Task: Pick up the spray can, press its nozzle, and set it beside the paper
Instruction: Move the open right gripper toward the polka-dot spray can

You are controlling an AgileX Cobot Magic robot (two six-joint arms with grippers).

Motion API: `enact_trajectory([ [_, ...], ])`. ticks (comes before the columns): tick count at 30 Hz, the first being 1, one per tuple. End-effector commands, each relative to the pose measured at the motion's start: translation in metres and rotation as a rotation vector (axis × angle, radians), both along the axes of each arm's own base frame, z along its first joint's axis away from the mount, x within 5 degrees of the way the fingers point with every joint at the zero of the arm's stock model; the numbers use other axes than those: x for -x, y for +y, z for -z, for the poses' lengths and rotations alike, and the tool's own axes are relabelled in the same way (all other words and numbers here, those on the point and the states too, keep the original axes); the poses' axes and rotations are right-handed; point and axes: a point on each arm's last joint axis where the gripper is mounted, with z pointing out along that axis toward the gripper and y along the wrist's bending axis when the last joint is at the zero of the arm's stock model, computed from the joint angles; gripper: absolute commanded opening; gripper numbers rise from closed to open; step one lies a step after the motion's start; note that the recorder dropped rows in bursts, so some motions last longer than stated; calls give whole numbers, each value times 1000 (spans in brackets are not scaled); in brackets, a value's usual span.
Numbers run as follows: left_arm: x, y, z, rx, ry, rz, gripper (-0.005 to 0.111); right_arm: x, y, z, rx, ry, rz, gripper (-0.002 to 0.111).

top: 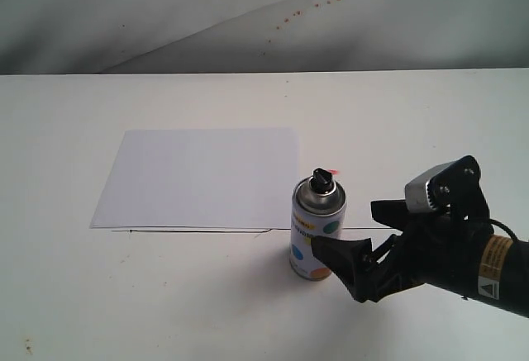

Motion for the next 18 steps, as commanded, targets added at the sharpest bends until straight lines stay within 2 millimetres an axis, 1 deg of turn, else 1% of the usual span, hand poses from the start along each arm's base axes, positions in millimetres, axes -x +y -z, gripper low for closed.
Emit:
enact_trajectory([
  [1, 0, 0, 1, -1, -5, 5, 0, -1, 1, 0, 0, -1, 2, 105],
  [6, 0, 0, 1, -1, -5, 5, 0, -2, 1, 2, 4, 10, 2, 105],
  [11, 0, 0, 1, 1, -5, 4, 0, -3, 1, 13, 15, 54, 6, 105],
  [18, 0, 0, 1, 1, -5, 4, 0, -11, 3, 8, -1, 29, 20, 105],
])
